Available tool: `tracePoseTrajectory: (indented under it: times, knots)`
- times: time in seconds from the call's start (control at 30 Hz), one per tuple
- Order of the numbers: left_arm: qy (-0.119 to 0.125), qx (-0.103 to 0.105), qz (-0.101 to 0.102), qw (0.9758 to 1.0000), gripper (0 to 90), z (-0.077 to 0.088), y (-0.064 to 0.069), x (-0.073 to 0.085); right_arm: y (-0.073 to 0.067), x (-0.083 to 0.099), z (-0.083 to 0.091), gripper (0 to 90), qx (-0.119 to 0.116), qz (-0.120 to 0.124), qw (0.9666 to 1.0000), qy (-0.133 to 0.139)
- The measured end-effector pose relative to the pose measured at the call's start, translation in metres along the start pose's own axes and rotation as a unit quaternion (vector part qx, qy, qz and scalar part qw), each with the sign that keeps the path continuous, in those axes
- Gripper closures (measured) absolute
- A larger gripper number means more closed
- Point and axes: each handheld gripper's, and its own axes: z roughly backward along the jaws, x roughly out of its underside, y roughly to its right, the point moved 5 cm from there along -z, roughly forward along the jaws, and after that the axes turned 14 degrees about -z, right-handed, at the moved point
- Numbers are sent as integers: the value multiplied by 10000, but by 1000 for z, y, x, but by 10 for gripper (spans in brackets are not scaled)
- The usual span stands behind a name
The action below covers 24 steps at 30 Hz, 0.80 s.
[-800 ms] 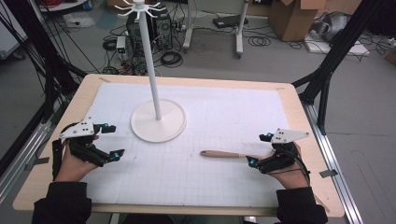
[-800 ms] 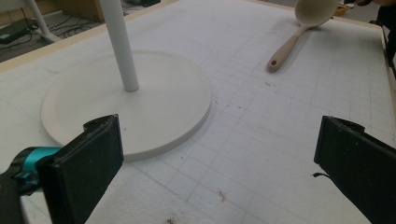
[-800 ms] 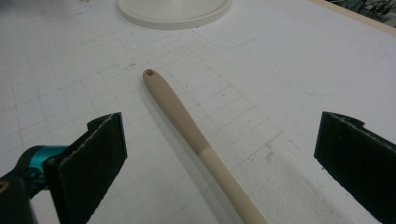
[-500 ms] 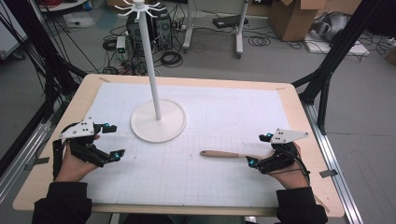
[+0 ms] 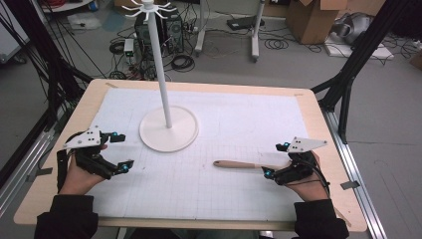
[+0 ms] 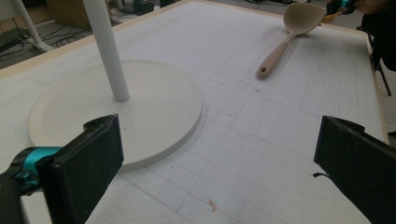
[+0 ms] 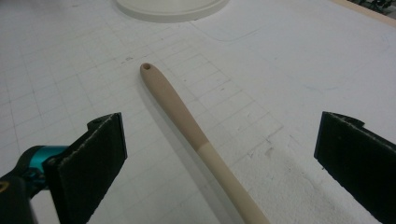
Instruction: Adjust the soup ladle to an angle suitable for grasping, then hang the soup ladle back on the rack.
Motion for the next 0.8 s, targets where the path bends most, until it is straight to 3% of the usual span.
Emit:
tracePoseTrajectory:
  times: [0.43, 0.8]
  knots:
    - [-7, -59, 29, 10000, 17, 3, -2, 1, 0, 1, 0, 9, -10, 8, 10000, -39]
    - [-91, -150, -31, 9998, 17, 8, 0, 0, -6, -6, -6, 9, -7, 239, 9994, -233]
